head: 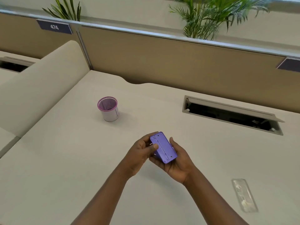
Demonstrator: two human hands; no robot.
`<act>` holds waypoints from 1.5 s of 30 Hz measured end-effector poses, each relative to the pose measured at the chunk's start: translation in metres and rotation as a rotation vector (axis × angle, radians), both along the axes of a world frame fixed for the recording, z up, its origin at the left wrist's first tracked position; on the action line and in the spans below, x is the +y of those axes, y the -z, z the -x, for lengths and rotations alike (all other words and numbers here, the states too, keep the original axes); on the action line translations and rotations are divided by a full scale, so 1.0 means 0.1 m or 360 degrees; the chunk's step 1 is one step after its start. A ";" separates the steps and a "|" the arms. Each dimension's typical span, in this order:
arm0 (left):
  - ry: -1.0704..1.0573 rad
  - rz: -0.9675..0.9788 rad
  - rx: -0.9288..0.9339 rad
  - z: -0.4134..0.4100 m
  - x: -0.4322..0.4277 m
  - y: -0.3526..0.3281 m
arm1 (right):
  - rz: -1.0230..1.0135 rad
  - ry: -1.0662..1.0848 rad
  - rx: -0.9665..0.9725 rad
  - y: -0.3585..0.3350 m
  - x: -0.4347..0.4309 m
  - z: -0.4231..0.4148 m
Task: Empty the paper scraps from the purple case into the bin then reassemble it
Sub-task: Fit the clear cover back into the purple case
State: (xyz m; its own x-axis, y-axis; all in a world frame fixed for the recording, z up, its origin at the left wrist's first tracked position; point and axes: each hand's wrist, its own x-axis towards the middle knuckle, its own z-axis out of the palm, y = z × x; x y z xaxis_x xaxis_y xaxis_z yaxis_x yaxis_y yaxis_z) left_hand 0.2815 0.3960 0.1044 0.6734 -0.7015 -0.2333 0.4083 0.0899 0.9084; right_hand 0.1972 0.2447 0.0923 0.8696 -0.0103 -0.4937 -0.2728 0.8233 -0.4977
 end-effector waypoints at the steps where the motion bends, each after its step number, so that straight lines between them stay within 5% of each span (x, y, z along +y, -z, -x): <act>1: 0.0032 -0.0061 -0.0045 0.11 -0.10 -0.01 | -0.0017 0.0035 -0.0025 0.01 -0.08 0.13; 9: 0.0320 -0.0524 -0.0383 0.84 -0.79 0.06 | -0.0116 0.0248 -0.0032 0.18 -0.66 1.19; 18: 0.0198 -0.1061 -0.0913 1.62 -1.70 0.23 | -0.0021 0.0412 0.0261 0.34 -1.33 2.36; 27: 0.0851 -0.1391 -0.1829 2.20 -2.38 0.48 | -0.0014 0.0636 0.0343 0.47 -1.75 3.11; 39: 0.0912 -0.1807 -0.2135 2.41 -2.70 0.51 | -0.0071 0.0682 0.0336 0.53 -1.94 3.51; 45: 0.0675 -0.1570 -0.1921 2.38 -2.69 0.39 | -0.0085 0.0666 0.0310 0.49 -1.93 3.53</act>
State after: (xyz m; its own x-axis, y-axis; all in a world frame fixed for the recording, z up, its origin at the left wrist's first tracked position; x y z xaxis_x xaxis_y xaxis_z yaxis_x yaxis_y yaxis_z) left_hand 0.0436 0.1275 0.0657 0.5959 -0.7808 -0.1880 -0.7085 -0.6213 0.3347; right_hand -0.1557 0.0520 0.0430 0.6872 -0.3107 -0.6567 0.0041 0.9056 -0.4241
